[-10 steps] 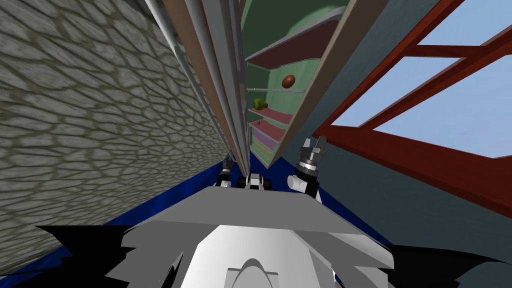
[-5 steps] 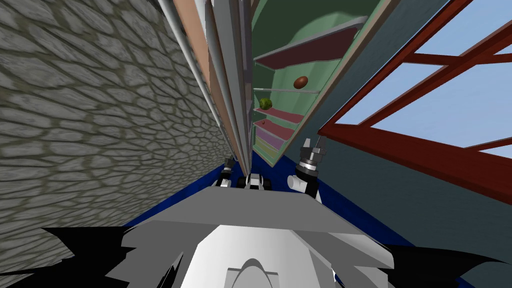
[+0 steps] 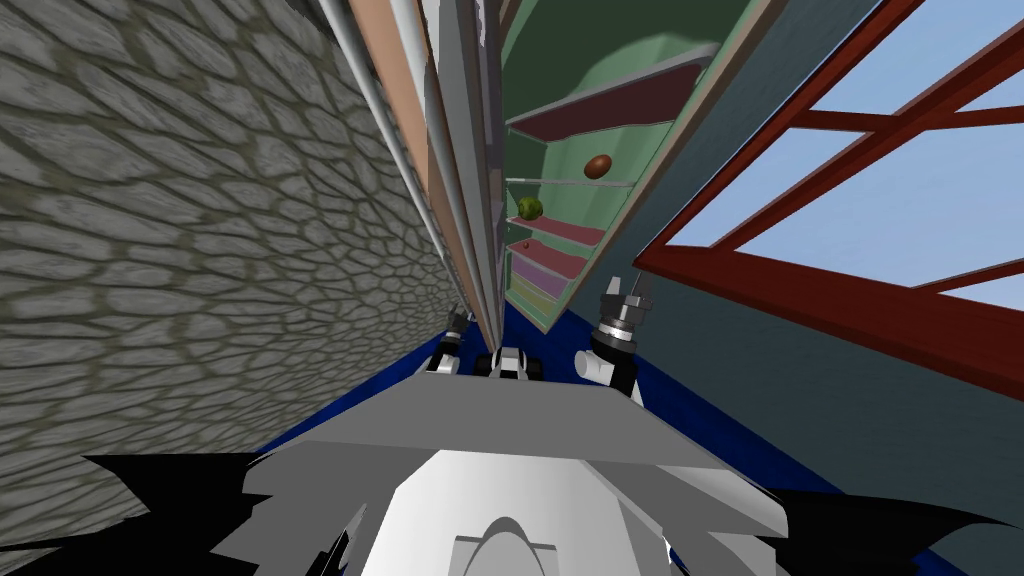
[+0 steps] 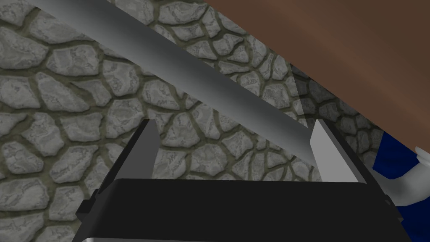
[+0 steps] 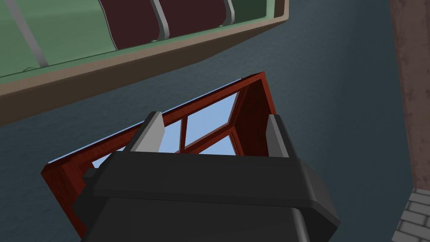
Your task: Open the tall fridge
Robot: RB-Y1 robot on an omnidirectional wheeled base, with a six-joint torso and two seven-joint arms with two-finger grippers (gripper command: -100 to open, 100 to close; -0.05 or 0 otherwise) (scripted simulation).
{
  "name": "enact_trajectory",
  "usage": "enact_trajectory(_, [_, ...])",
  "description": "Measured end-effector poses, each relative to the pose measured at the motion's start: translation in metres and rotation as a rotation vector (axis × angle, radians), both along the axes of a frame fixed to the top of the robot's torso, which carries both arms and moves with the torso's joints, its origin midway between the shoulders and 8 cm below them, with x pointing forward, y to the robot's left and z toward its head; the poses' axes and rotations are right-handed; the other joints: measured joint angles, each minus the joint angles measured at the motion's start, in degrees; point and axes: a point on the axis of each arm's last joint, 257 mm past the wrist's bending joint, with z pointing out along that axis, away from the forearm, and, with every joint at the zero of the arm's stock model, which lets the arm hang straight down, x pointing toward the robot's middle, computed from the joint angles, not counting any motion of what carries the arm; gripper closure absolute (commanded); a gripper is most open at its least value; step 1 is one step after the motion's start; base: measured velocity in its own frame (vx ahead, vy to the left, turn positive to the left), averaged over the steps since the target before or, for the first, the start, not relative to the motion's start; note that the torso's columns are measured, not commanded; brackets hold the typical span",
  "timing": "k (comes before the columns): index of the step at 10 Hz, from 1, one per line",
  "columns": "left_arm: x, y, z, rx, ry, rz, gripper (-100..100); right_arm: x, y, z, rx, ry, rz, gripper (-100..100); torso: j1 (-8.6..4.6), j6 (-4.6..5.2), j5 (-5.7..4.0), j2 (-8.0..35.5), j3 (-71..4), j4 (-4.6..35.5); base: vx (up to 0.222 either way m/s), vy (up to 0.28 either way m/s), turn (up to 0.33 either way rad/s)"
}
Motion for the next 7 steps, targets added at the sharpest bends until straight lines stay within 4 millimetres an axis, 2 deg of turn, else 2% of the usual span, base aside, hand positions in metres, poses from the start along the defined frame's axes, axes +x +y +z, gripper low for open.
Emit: enact_trajectory(7, [0.016, 0.009, 0.011, -0.011, 0.058, -0.042, -100, 0.000, 0.000, 0.000, 0.000, 0.000, 0.000, 0, -0.06, -0.08, -0.07, 0.3, 0.2, 0.1, -0.013, 0.009, -0.035])
